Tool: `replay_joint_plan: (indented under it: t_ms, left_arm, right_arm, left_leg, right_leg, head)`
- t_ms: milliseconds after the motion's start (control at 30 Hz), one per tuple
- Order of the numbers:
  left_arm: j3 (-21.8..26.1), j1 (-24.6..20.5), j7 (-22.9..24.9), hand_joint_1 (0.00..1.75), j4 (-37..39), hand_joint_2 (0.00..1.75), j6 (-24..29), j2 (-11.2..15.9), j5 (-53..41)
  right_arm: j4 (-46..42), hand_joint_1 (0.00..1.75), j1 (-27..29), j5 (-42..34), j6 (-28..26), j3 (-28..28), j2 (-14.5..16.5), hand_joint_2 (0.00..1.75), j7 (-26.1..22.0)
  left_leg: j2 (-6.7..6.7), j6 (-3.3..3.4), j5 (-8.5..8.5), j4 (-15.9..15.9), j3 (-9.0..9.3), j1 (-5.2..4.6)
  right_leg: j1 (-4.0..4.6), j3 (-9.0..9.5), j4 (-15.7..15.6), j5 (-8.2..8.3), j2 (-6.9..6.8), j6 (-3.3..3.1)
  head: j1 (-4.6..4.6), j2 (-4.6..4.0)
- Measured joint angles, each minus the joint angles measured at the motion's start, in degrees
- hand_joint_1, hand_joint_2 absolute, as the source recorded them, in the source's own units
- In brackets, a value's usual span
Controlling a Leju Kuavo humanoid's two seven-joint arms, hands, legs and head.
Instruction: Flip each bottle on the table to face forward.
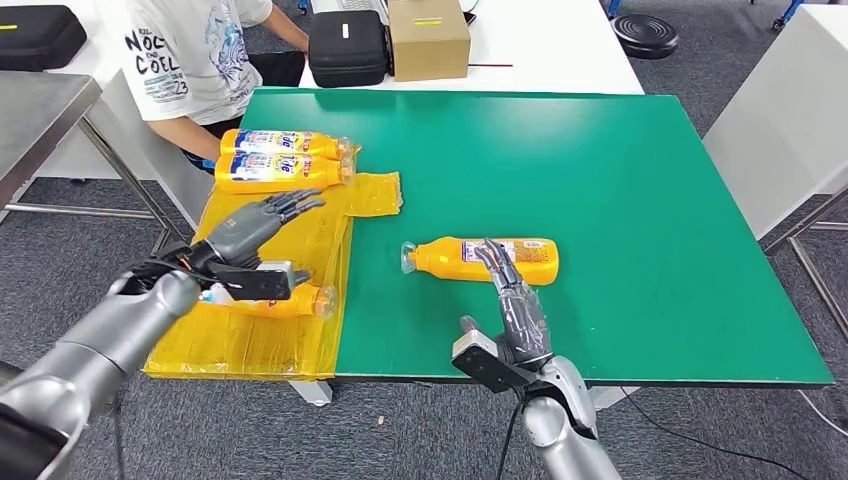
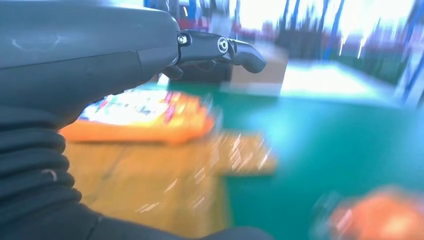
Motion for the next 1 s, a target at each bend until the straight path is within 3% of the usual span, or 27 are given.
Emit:
replay_joint_plan:
  t_ms: [100, 233, 333, 633, 1000]
  left_arm:
    - [3.99, 4.13, -0.86, 0.0, -2.17, 1.75, 6.06, -4.2, 2.47]
    - [9.15, 10.53, -2.58, 0.0, -5.78, 1.75, 10.76, -9.87, 4.56]
    - [11.35, 13.31, -2.95, 0.0, -7.45, 1.75, 11.36, -12.42, 4.67]
    - [15.04, 15.66, -3.7, 0.0, -9.11, 1.75, 11.41, -15.53, 5.29]
    - [16.67, 14.59, -6.02, 0.0, -4.82, 1.75, 11.65, -18.44, 7.17]
  right_arm:
    - [-0.43, 0.0, -1.23, 1.96, 2.3, -1.5, -0.69, 1.75, 2.02]
    - [1.38, 0.0, -4.4, 3.71, 5.4, -4.63, -2.87, 1.75, 2.89]
    - [3.08, 0.0, -6.12, 3.89, 5.86, -6.29, -4.04, 1.75, 2.6]
    - [7.2, 0.0, -9.08, 5.54, 6.78, -7.73, -5.77, 1.75, 3.57]
    - [31.83, 0.0, -25.56, 8.96, 15.26, -9.27, -13.25, 1.75, 5.13]
  left_leg:
    - [0.0, 0.01, -0.03, 0.0, -0.02, -0.02]
    - [-0.01, 0.02, -0.05, 0.01, -0.03, -0.08]
    - [0.02, 0.03, -0.06, 0.01, -0.05, -0.08]
    - [0.05, 0.01, -0.06, -0.01, -0.05, 0.06]
    - [-0.01, 0.14, 0.03, 0.05, -0.07, -0.09]
  right_leg:
    - [-0.02, 0.0, -0.01, 0.0, 0.0, 0.0]
    - [-0.1, 0.0, -0.02, 0.0, 0.01, 0.01]
    - [-0.09, -0.01, -0.02, 0.01, 0.01, 0.02]
    - [0.07, -0.02, 0.0, 0.0, 0.01, 0.01]
    - [-0.11, 0.0, -0.01, 0.07, -0.01, 0.1]
  head:
    - [-0.01, 0.0]
    - [0.01, 0.0]
    - [0.01, 0.0]
    - [-0.03, 0.0]
    - [-0.03, 0.0]
